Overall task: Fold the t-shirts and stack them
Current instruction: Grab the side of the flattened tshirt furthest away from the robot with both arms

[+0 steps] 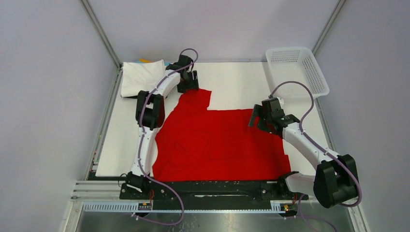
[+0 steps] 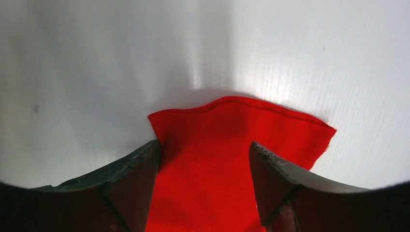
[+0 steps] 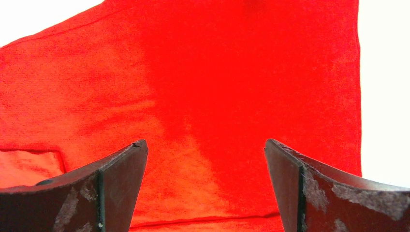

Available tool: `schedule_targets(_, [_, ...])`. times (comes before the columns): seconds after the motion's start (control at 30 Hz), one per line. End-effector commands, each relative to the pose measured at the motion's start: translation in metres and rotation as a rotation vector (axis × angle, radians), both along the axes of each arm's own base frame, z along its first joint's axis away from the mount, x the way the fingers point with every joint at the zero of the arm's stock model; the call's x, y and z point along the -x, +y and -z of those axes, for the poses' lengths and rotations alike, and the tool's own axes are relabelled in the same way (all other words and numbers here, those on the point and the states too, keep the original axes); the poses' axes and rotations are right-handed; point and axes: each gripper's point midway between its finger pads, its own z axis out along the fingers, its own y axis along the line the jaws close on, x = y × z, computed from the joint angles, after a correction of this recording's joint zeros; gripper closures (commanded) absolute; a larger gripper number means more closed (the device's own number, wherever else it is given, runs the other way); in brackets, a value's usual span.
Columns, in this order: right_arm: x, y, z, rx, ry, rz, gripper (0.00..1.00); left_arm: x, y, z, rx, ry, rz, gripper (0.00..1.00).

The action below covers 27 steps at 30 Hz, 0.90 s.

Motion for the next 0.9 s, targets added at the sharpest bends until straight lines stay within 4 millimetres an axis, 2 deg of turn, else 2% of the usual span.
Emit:
schedule_targets(0.0, [0.0,-0.011,-0.005,0.034,0.009,0.02,0.01,0.015,-0.002,0.008,-0.141,0.025,0.037,0.36])
schedule_targets(0.23, [-0.001,-0.016,-0.004,0.051,0.027,0.024,0.01,0.012,0.002,0.007,-0.181,0.013,0.011,0.71])
schedule_targets(0.37, [-0.013,-0.022,-0.009,0.091,0.055,-0.001,0.01,0.004,-0.005,-0.004,-0.146,-0.042,0.029,1.0])
schedule_targets(0.47, [-0.037,-0.019,-0.022,0.175,0.056,-0.207,0.0,-0.002,-0.011,-0.025,-0.107,-0.115,0.054,1.0])
schedule_targets(0.53, [-0.059,-0.017,-0.033,0.272,0.053,-0.401,0.01,-0.005,-0.013,-0.04,-0.09,-0.161,0.072,1.0])
schedule_targets(0.63, [-0.087,-0.009,-0.047,0.36,0.04,-0.683,0.01,-0.002,-0.014,-0.052,-0.08,-0.182,0.097,1.0])
schedule_targets(0.7, [-0.097,-0.008,-0.054,0.417,0.043,-0.864,0.0,0.004,-0.013,-0.056,-0.08,-0.181,0.106,1.0])
schedule_targets(0.77, [-0.092,-0.011,-0.044,0.457,0.092,-1.056,0.0,0.011,-0.012,-0.056,-0.076,-0.177,0.115,1.0])
schedule_targets(0.87, [-0.103,-0.01,-0.042,0.477,0.123,-1.208,0.01,0.019,-0.016,-0.059,-0.041,-0.185,0.12,1.0])
